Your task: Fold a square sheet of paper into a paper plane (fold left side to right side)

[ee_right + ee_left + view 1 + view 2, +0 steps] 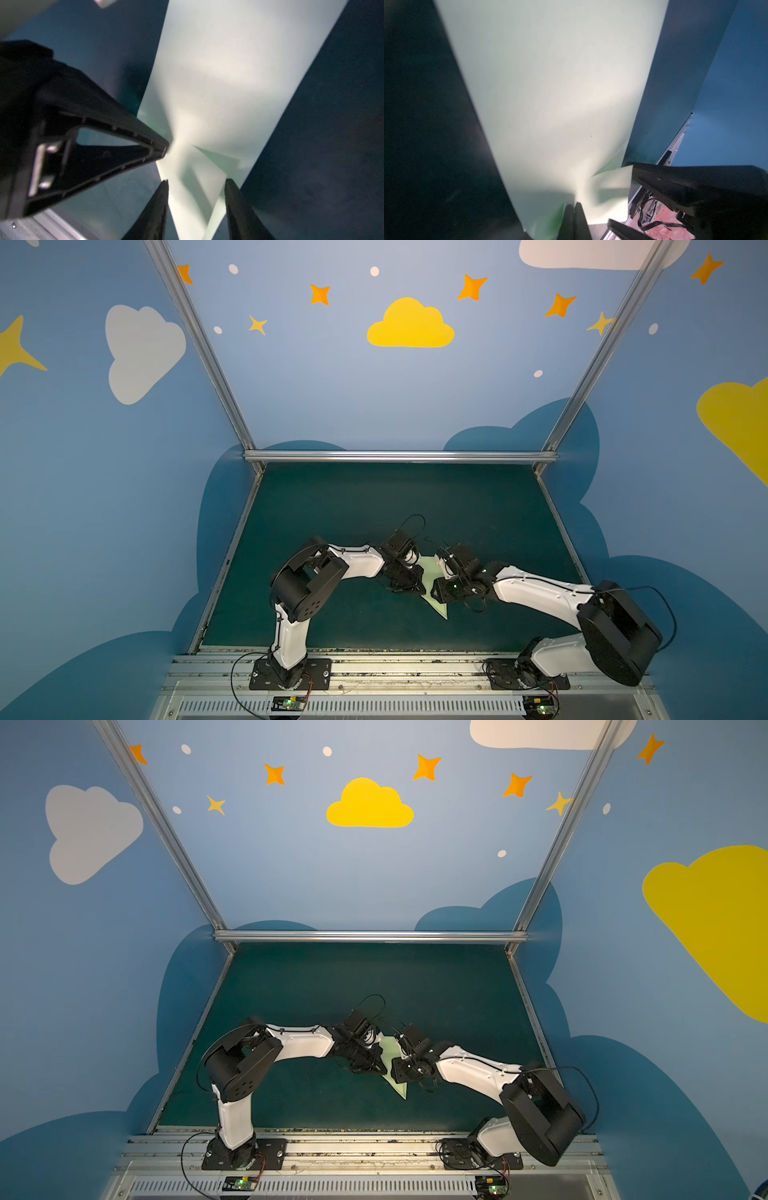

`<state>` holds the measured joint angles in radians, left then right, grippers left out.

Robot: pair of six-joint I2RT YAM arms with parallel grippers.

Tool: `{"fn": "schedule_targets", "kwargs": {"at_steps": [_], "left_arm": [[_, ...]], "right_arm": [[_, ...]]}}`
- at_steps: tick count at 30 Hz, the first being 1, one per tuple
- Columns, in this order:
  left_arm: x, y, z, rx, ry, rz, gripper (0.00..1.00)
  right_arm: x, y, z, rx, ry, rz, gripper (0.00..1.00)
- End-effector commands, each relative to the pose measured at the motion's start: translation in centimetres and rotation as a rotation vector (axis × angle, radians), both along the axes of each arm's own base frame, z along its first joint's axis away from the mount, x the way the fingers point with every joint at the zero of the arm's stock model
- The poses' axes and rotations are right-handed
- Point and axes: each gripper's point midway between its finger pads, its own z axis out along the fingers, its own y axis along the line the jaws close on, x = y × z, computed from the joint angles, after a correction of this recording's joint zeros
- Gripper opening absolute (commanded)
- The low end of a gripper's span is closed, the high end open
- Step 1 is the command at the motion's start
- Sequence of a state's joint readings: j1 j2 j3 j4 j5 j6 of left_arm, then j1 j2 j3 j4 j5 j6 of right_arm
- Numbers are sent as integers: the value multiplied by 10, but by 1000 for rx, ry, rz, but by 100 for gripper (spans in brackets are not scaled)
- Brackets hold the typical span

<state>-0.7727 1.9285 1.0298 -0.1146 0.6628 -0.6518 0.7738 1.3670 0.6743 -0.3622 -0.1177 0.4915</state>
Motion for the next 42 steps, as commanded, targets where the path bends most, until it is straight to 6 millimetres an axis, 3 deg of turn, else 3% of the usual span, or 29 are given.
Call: {"fn": "schedule_targets", "kwargs": {"at_steps": [1,6,12,20,42], "left_arm": [[-4,15,-21,85,11,27,4],[-3,15,-20,87,7,29,4],[-1,14,-20,87,6,31,4],[-1,15,-21,94,9,27,4],[-1,14,-19,94,10,16,4]], "right_arm": [[-5,-4,16,4,2,2,49],[-12,-4,21,37,10,1,47],[-32,-1,17,69,42,20,21],[-40,13,6,47,57,61,3],[-28,2,-22,-24,72,26,0]]}}
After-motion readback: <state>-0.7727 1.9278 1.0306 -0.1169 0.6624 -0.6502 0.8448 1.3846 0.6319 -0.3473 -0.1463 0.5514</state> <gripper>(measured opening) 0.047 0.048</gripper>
